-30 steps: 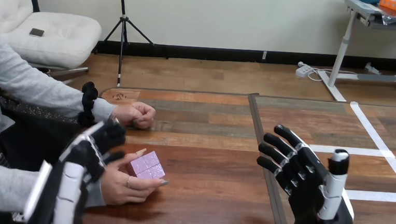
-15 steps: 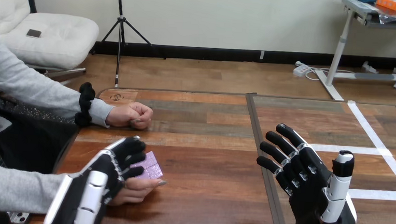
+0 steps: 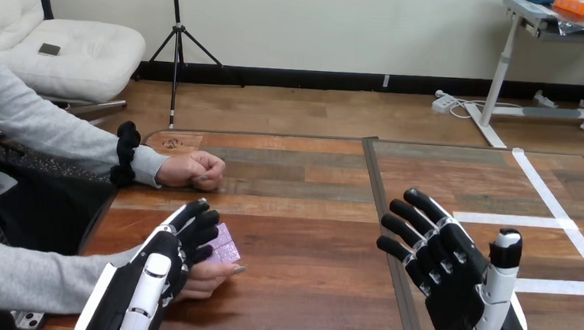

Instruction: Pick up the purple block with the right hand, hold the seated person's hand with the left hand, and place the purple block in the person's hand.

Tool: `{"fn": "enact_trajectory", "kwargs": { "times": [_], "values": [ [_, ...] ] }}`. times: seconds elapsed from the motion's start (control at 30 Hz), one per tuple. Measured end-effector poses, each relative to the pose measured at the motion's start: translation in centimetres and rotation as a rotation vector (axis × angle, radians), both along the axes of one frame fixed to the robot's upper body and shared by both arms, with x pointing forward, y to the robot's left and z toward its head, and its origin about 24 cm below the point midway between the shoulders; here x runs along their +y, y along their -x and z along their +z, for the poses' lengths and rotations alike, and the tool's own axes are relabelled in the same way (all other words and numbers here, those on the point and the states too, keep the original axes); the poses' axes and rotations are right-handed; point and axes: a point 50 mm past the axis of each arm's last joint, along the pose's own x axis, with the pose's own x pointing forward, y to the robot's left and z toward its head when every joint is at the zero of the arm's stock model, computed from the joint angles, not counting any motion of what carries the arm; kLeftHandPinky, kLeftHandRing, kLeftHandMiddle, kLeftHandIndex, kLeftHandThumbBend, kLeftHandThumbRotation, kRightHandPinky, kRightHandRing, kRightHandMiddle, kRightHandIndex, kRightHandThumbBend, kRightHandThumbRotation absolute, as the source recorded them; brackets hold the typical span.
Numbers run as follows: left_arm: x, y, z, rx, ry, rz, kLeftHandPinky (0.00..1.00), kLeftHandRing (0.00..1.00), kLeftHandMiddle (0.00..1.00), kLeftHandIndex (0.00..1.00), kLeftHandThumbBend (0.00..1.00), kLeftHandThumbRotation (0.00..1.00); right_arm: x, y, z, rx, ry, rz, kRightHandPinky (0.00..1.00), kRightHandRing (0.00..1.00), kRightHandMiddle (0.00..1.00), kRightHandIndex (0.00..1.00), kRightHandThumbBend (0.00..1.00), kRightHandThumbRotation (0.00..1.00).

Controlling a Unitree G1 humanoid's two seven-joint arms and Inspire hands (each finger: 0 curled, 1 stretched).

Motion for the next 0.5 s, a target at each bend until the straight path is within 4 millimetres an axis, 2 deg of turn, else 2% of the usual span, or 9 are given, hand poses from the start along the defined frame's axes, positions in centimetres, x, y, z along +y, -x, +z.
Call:
{"fn": "enact_trajectory", "kwargs": {
  "times": [0.5],
  "values": [
    [0.05, -0.01, 0.47, -0.019, 0.003, 0.014, 1.0, 0.9, 0.9, 0.92, 0.45, 1.0, 0.03, 0.43, -0.37, 0.03, -0.004, 0.005, 0.86, 0.87, 0.86, 0.83, 0.91, 1.0]
  ]
}}
